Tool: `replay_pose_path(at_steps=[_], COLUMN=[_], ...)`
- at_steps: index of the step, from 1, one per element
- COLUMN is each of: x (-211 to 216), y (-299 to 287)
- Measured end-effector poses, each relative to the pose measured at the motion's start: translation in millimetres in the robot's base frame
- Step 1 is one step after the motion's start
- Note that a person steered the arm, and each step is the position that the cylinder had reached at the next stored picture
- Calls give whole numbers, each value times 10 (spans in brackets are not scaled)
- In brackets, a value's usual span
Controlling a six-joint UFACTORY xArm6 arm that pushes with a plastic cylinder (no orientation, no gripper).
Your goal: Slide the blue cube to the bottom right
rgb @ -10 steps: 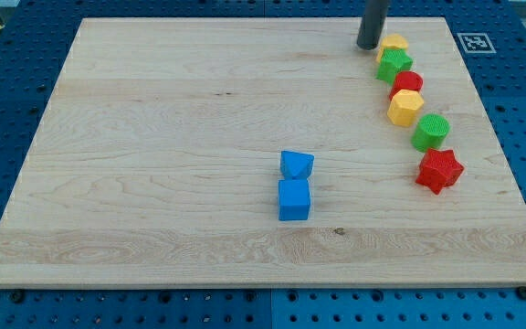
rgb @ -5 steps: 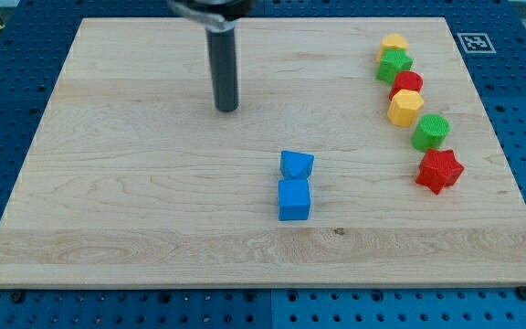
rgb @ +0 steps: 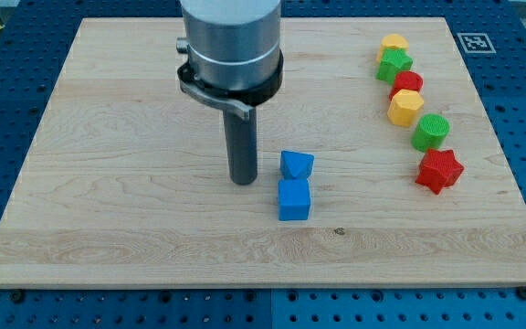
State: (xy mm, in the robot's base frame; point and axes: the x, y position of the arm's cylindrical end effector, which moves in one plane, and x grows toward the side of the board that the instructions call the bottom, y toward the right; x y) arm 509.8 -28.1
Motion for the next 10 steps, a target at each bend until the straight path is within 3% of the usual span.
replay_pose_path(at_steps=[2, 7, 10], x=[200, 558, 558], y=[0, 1234, 1849])
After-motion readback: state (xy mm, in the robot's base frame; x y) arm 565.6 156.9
